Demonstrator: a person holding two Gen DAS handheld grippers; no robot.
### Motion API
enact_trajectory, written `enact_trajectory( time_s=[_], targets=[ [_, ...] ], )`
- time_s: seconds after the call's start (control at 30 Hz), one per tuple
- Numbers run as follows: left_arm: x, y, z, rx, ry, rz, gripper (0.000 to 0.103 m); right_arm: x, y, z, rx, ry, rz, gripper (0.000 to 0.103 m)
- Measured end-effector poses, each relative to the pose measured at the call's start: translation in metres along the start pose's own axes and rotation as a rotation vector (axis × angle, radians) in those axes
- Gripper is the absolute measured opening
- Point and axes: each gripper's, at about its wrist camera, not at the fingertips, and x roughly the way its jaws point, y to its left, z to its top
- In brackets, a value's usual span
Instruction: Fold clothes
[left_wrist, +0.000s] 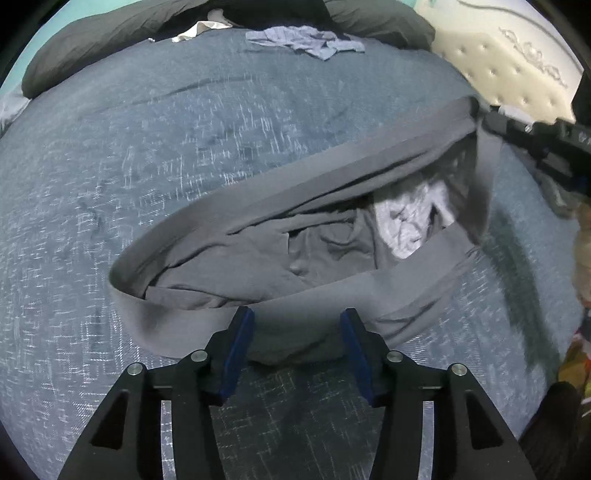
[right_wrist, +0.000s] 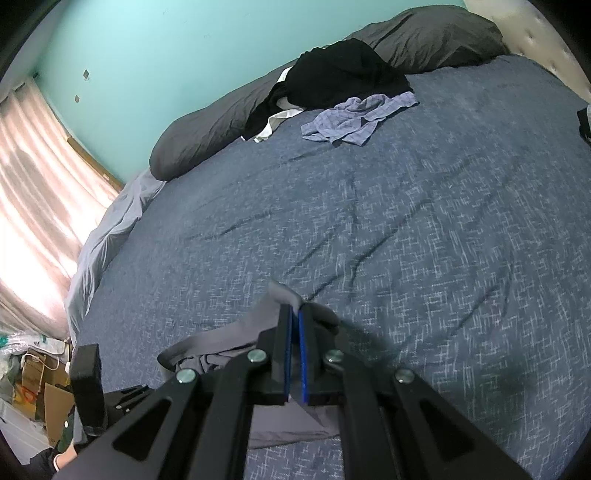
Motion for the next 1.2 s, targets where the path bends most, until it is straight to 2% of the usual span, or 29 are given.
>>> enact_trajectory(
  time_s=[0.1,0.17,0.2,0.3,0.53,0.73,1.0,1.2],
  targets=[
    [0.005,-0.004,0.0,0.018,-0.003,0.009,0.049,-0.001,-0.001,-0.002,-0.001,0.0,0.001,0.003],
    [0.007,-0.006,0.001,0.027,-0.004,0.01,0.026,-0.001,-0.001,-0.003,-0.001,0.0,0.001,0.003],
    [0.007,-0.006,0.002,0.029,-0.005,0.01,0.019,-0.001,-0.001,-0.003,-0.001,0.0,0.0,0.003],
    [0.005,-0.005,0.002,0.037,-0.002,0.0,0.008,-0.001,-0.004,-0.004,0.003,-0.001,-0.001,0.003],
    [-0.008,0.003,0.002,0.033,-0.025,-0.023,0.004,-0.004,-0.007,-0.006,0.012,-0.004,-0.002,0.003],
    [-0.055,0.023,0.013,0.0,-0.134,-0.02,0.004,-0.009,-0.007,-0.006,0.009,-0.004,-0.003,0.003],
    [-0.109,0.083,0.031,-0.102,-0.246,0.047,0.004,-0.013,-0.006,-0.004,0.019,-0.006,0.009,0.003],
    [-0.119,0.111,0.025,-0.151,-0.258,0.086,0.004,-0.007,0.014,-0.009,-0.03,0.026,0.057,0.003]
  ],
)
